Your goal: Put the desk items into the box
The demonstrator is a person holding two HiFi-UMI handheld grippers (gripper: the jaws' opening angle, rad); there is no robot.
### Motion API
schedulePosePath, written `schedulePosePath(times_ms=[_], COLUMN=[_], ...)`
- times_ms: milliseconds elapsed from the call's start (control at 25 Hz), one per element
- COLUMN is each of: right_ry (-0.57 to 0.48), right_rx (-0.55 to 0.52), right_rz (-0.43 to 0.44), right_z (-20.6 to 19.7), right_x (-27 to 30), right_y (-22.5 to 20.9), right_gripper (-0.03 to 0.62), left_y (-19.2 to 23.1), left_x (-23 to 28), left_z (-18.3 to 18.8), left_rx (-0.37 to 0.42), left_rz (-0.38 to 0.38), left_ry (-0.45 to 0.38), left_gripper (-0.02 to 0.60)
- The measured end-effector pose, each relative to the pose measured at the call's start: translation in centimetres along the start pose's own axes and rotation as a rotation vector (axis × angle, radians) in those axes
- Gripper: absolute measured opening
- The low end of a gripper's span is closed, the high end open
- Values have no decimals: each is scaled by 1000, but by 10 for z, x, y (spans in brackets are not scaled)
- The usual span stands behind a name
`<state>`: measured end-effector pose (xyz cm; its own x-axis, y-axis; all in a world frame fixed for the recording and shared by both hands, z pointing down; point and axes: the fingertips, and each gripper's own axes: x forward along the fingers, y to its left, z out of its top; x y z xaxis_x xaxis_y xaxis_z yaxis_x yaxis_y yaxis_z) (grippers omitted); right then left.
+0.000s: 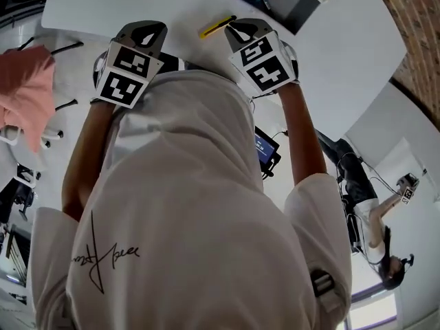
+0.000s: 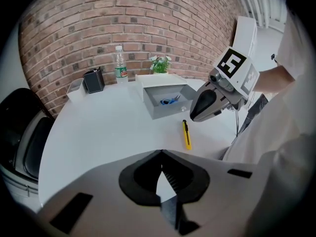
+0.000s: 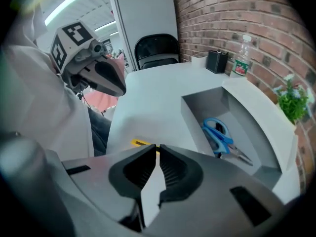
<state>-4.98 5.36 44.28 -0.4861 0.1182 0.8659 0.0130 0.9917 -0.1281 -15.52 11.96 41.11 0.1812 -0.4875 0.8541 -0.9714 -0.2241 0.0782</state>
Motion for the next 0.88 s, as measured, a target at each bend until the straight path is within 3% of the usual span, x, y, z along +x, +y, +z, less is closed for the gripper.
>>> schedulePosePath(times_ms=[280, 320, 360, 560, 760, 880], right_ry=[140, 153, 167, 231, 303, 320], right_rx=[-248, -279, -309, -421, -561, -588], right_rz=[16, 27, 37, 75, 59, 56], right_z=[2, 2, 2, -3, -13, -17], right_x=[12, 13, 15, 22, 32, 35], right_y=[-2, -1, 1, 5, 1, -1], right_gripper=[32, 40, 86, 126, 135, 137], left_y=[9, 9, 8, 10, 14, 15], left_x=[-1, 0, -1, 0, 5, 4], left_z=[1, 2, 4, 14, 15, 15], left_rx=[-31, -38, -47, -80, -105, -118], left_rz=[8, 12, 15, 10, 2, 1], left_ry=[-7, -11, -19, -50, -50, -53], left_gripper=[6, 6, 6, 6, 6, 6])
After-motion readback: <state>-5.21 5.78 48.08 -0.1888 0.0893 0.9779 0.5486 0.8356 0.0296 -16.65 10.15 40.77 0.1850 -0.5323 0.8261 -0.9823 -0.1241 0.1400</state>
